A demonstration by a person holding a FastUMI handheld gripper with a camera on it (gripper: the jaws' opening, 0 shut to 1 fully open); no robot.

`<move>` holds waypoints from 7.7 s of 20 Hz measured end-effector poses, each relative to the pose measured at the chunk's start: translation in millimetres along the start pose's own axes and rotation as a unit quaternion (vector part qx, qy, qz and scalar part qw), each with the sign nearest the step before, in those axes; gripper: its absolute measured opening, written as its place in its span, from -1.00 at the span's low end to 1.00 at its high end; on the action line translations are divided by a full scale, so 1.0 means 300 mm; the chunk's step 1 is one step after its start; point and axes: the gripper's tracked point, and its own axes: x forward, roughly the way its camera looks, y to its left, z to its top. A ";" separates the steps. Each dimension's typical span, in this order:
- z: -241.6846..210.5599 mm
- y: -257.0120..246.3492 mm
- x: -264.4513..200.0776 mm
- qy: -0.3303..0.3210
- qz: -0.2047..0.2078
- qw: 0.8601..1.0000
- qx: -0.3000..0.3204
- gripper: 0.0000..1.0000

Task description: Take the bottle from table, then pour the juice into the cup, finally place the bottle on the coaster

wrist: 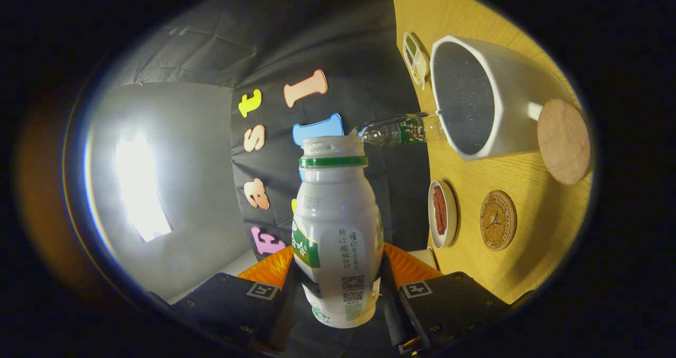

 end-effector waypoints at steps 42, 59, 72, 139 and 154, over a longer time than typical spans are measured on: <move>-0.019 -0.019 -0.024 -0.003 0.003 1.000 0.028 0.39; 0.002 -0.010 -0.026 -0.019 0.008 0.999 0.038 0.40; 0.008 -0.006 -0.013 -0.030 0.024 0.999 0.020 0.39; 0.117 0.008 0.046 -0.137 0.018 0.971 0.194 0.40; 0.178 0.025 0.039 -0.172 0.023 0.957 0.233 0.40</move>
